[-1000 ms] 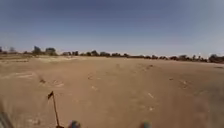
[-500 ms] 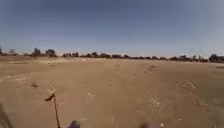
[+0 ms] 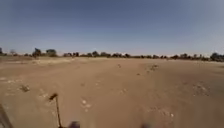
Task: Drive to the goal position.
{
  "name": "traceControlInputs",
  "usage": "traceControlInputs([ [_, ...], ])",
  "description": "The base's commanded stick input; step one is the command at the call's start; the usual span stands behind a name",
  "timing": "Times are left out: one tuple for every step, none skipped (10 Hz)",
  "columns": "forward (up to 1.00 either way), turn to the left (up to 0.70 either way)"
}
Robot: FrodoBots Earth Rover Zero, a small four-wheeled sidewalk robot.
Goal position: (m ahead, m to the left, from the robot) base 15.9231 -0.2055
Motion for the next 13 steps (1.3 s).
traceControlInputs([
  [0.70,0.00],
  [0.70,0.00],
  [0.70,0.00],
  [0.70,0.00],
  [0.70,0.00],
  [0.70,0.00],
  [0.70,0.00],
  [0.70,0.00],
  [0.70,0.00],
  [0.70,0.00],
  [0.70,0.00],
  [0.70,0.00],
  [0.70,0.00],
])
